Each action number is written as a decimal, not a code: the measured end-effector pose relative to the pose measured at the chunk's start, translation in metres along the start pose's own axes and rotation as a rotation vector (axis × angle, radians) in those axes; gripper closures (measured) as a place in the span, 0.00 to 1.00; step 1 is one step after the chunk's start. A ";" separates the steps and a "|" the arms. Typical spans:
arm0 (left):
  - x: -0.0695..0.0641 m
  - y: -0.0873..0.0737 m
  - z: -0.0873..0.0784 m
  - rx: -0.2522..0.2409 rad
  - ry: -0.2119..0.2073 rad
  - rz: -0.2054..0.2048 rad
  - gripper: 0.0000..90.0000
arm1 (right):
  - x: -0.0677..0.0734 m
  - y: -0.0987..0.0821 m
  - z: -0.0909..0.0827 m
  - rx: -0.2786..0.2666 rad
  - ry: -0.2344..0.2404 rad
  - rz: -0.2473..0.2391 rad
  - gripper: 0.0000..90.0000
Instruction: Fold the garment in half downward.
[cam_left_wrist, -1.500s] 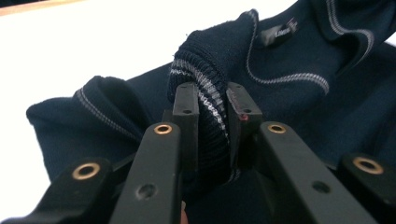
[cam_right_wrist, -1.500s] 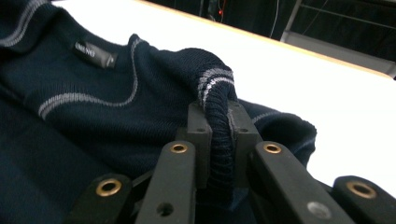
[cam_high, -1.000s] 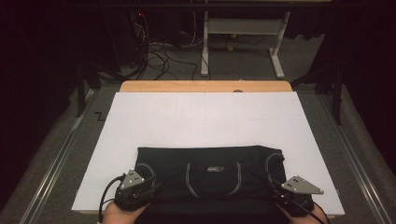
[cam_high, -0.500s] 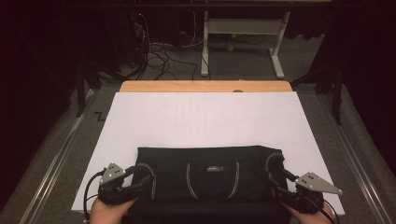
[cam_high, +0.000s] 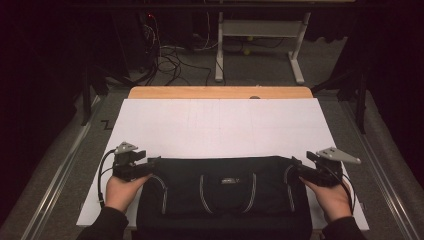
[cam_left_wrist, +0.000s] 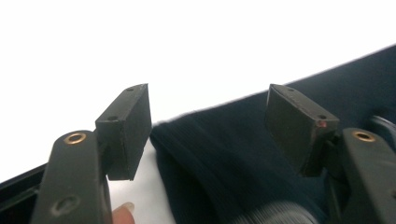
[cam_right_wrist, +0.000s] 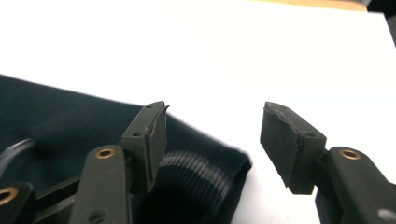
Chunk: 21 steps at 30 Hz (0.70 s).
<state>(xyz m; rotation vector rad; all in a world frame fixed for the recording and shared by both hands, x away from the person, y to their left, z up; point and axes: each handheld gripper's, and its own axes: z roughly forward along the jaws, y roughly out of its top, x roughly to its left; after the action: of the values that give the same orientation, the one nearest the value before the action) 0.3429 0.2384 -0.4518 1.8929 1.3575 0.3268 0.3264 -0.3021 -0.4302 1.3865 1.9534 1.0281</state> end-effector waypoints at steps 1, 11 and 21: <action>0.001 0.000 0.004 0.018 0.000 -0.002 0.30 | -0.002 0.002 0.008 0.031 0.002 0.016 0.43; -0.007 -0.022 0.015 0.120 0.047 0.097 0.29 | -0.002 -0.030 0.023 0.169 0.014 0.006 0.37; -0.009 -0.027 0.013 0.089 -0.038 0.076 0.66 | 0.008 -0.031 0.020 0.174 0.074 -0.027 0.79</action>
<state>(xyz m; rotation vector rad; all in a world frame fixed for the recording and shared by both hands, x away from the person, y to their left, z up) 0.3286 0.2288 -0.4777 2.0174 1.2969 0.2711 0.3226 -0.2945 -0.4668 1.4270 2.1541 0.9273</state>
